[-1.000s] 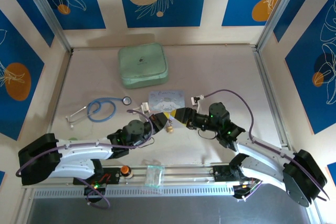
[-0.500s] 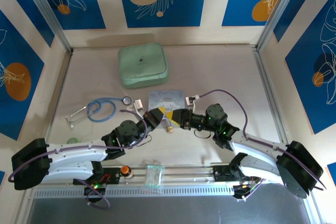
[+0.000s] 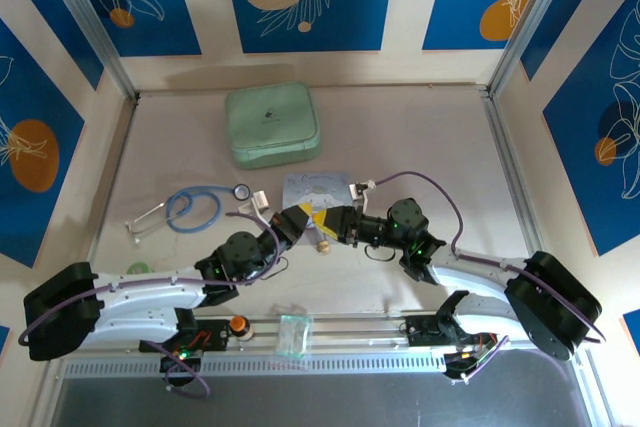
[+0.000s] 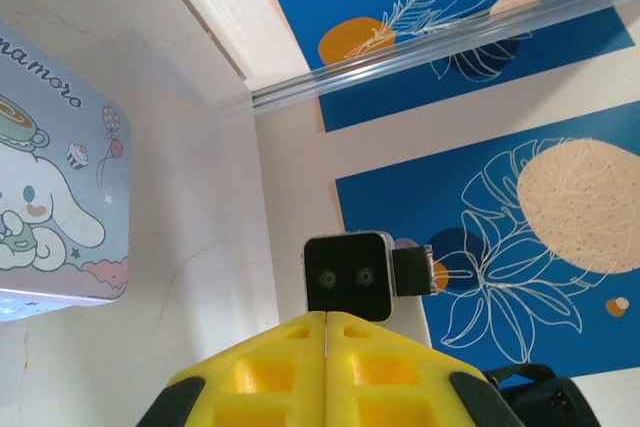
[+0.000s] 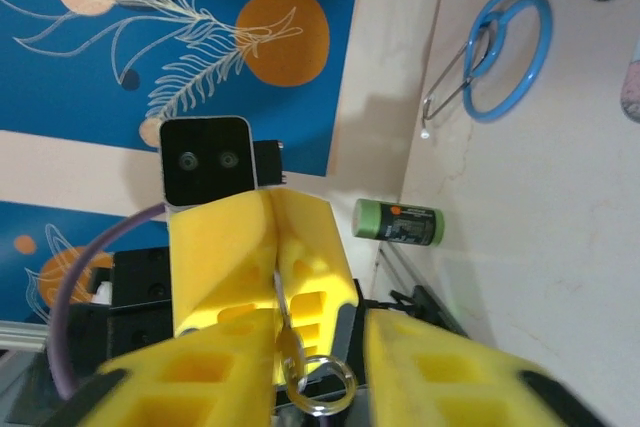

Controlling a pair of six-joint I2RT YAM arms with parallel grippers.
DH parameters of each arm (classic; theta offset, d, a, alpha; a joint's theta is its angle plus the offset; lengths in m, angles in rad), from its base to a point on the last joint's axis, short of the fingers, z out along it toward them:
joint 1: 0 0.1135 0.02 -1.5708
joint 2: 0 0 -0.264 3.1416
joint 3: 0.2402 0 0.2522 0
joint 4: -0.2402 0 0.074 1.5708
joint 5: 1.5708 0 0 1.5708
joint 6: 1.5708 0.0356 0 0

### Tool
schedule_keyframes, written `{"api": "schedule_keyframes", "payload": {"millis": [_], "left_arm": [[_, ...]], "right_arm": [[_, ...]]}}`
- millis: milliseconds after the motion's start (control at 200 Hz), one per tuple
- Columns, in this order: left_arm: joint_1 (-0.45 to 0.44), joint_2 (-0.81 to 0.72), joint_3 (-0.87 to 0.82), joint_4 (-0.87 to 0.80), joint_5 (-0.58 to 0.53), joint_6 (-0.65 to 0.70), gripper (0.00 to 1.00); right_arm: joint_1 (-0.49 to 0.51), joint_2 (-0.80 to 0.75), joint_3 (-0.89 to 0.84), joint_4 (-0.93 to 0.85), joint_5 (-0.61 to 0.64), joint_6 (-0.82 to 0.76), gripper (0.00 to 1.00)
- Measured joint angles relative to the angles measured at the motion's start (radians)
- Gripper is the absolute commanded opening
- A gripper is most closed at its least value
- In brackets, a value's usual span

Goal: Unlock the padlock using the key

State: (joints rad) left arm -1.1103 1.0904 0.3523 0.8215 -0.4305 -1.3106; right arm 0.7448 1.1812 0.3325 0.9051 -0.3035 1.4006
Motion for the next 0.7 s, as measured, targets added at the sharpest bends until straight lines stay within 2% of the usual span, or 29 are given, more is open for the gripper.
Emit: {"api": "schedule_keyframes", "payload": {"millis": [350, 495, 700], "left_arm": [[0.000, 0.021, -0.018, 0.026, -0.017, -0.020, 0.00], [0.000, 0.041, -0.018, 0.042, -0.024, -0.020, 0.00], [0.000, 0.071, -0.019, 0.066, -0.028, -0.020, 0.00]], "right_arm": [[-0.019, -0.001, -0.015, 0.000, 0.001, 0.011, 0.19], [-0.018, -0.001, -0.015, -0.001, 0.000, 0.021, 0.26], [-0.018, -0.001, -0.015, 0.000, 0.000, 0.022, 0.23]]}}
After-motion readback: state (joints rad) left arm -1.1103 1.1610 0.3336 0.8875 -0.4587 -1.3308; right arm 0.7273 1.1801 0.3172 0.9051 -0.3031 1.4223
